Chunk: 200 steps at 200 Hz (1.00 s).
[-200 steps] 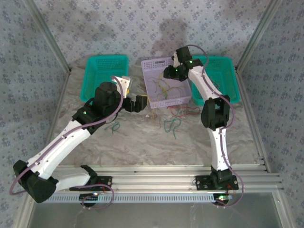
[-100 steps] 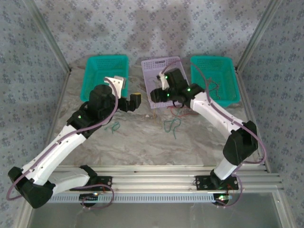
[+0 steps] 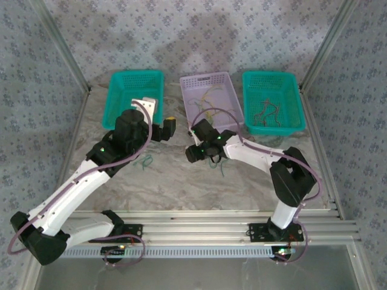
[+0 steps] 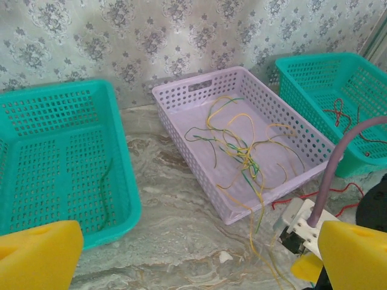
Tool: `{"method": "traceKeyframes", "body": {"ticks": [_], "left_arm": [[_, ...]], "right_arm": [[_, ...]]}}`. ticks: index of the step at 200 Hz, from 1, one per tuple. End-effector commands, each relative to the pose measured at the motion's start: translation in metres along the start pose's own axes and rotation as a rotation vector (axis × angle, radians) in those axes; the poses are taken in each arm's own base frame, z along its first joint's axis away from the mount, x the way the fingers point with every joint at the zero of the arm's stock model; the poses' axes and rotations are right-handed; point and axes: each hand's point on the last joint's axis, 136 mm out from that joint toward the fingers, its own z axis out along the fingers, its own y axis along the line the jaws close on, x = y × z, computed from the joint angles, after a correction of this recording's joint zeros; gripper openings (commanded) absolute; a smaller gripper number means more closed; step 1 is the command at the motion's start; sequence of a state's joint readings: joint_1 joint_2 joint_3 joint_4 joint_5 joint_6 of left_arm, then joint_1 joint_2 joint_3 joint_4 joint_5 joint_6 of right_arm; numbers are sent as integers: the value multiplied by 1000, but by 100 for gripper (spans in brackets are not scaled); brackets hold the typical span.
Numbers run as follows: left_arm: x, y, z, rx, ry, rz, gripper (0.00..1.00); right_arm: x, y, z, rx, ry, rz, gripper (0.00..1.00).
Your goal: Untangle the cables
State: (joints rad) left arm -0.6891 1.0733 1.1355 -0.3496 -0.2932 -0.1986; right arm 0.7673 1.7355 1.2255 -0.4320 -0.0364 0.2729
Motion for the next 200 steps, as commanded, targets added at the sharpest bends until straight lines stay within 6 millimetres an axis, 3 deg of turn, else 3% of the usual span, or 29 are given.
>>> {"method": "traceKeyframes", "body": {"ticks": [1, 54, 91, 121, 143, 168, 200], "left_arm": [[-2, 2, -6, -20, -11, 34, 100], [-1, 0, -5, -28, -9, 68, 100], [1, 0, -5, -34, -8, 79, 100], [1, 0, -4, -35, -4, 83, 100], [1, 1, -4, -36, -4, 84, 100], [1, 1, -4, -38, -5, 87, 100], [2, 1, -4, -39, -3, 91, 100]], "right_arm": [[10, -10, 22, 41, 40, 23, 59], [17, -24, 49, 56, 93, 55, 52], [17, -25, 54, 43, 95, 75, 29], [1, -22, 35, 37, 43, 69, 9], [-17, -22, 13, 37, -18, 63, 0], [-42, -28, -13, 24, -97, 88, 0], [-78, -52, -38, 13, -185, 139, 0]]}}
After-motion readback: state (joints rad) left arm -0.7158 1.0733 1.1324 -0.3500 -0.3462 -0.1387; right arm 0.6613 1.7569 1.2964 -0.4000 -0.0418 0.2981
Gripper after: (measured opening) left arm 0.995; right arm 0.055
